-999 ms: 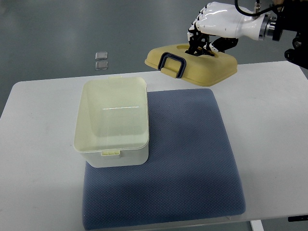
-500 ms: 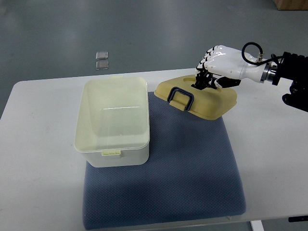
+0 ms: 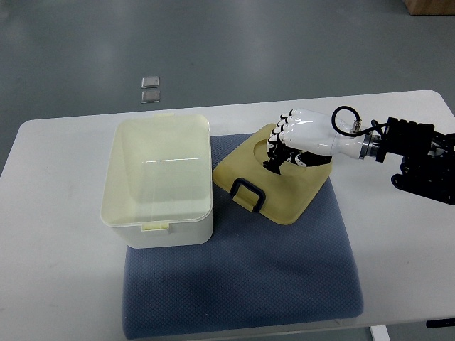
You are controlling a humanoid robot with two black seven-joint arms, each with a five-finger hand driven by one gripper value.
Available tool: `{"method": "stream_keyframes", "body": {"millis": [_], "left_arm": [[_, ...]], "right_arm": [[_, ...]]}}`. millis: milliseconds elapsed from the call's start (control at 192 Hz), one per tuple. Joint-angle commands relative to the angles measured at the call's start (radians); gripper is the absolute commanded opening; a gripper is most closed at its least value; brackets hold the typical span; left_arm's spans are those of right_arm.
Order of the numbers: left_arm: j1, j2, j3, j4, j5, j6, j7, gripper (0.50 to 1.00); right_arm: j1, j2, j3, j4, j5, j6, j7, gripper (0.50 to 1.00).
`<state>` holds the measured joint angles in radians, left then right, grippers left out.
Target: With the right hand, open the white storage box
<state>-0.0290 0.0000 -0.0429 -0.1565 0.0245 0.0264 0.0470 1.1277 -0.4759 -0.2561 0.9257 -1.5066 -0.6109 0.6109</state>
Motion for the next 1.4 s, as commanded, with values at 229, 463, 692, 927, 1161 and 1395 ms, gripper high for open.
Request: {"method": "stream_keyframes", "body": {"millis": [229,463,692,927,1161,1395], "left_arm": [[0.0,0.0,0.0,0.0,0.0,0.0,0.0,1.0],[0.0,0.0,0.0,0.0,0.0,0.0,-0.001,1.0],[0.0,0.0,0.0,0.0,0.0,0.001,0.001,1.0],[0.0,0.0,0.0,0.0,0.0,0.0,0.001,1.0],[0.0,0.0,0.0,0.0,0.0,0.0,0.0,1.0],[0.0,0.0,0.0,0.0,0.0,0.0,-0.001,1.0]], "right_arm": [[0.007,-0.013,-0.002,-0.007,0.0,0.023,0.0,0.819],[0.006,-0.036,0.003,-0.01,0.0,0.062,0.0,0.819],[0.021,-0.102,0.083,-0.022,0.003,0.174,0.0,0.819],[0.006,-0.142,0.382,-0.005,0.103,0.442,0.0,0.819],[-0.097,-0.07,0.719,-0.002,0.563,0.766,0.0,0.821],[-0.166,-0.024,0.745,-0.005,1.059,0.795,-0.3,0.85]]}}
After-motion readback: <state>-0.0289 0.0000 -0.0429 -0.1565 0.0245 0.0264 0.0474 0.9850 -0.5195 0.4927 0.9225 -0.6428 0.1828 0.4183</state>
